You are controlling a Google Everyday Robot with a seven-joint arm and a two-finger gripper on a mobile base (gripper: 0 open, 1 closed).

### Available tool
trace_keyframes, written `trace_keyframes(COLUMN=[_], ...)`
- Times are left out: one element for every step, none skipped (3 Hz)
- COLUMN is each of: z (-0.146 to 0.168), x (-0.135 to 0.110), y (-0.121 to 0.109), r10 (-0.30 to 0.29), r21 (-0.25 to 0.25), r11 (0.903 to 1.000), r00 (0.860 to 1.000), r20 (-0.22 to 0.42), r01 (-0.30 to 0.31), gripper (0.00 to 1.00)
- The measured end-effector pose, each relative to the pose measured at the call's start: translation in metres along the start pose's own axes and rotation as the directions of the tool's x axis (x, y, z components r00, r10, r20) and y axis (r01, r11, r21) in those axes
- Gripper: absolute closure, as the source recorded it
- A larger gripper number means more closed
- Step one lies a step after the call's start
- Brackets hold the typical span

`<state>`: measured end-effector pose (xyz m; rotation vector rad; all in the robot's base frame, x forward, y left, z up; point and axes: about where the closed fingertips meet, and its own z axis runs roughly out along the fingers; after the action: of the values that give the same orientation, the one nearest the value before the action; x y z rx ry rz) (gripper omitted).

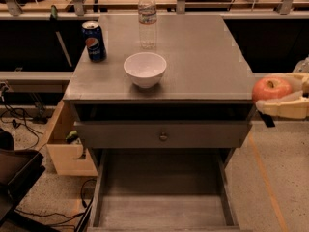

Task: Place apple into middle drawer

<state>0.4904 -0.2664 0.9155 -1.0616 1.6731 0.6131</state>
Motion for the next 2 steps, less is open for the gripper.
trace_keyframes(z=[0.0008, 0.0008], x=[0.0028, 0.0027], y=[0.0205, 0.0205], r10=[0.002, 0.002], r21=[-0.082, -0.082], r11=[0.9967, 0.9966], r00=[1.0, 1.0], r20=[-0.007, -0.007], r01=[-0.002, -0.002], gripper=[1.0, 1.0])
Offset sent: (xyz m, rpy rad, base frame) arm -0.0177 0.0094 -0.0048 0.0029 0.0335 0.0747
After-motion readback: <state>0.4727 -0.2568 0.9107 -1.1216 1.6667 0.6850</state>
